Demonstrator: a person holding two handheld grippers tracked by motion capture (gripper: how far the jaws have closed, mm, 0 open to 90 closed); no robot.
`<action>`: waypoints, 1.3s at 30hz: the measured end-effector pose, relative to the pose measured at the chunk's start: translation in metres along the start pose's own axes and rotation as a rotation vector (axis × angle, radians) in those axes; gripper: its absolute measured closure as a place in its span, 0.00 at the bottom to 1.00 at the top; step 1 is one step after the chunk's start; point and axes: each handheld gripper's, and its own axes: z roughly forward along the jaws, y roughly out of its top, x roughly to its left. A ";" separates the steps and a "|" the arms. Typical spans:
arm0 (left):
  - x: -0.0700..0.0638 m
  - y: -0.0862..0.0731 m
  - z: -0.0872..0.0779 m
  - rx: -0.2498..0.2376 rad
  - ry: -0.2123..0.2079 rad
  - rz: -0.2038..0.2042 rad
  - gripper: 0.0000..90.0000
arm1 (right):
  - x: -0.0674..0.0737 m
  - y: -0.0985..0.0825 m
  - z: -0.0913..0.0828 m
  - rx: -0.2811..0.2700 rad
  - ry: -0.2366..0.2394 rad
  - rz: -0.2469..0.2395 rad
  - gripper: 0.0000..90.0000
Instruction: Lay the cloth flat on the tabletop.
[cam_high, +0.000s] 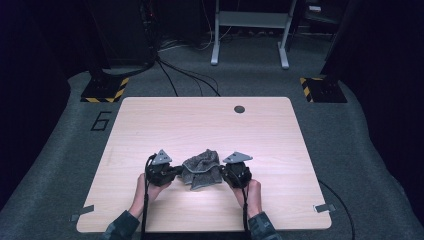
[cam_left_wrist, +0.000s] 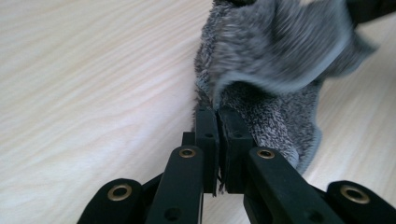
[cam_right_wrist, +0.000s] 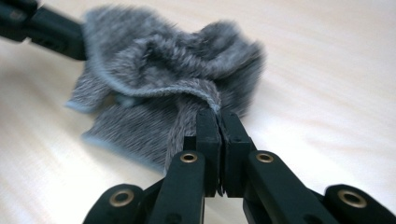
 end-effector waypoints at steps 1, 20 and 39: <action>0.001 0.000 -0.001 -0.005 0.008 0.001 0.97 | -0.003 0.002 -0.004 -0.008 -0.012 0.005 0.98; 0.001 -0.015 0.000 0.044 -0.038 -0.125 0.50 | -0.011 -0.003 -0.001 -0.007 0.011 0.028 0.74; 0.000 -0.028 0.014 0.061 -0.113 -0.259 0.55 | 0.026 -0.031 0.026 0.084 0.034 0.047 0.54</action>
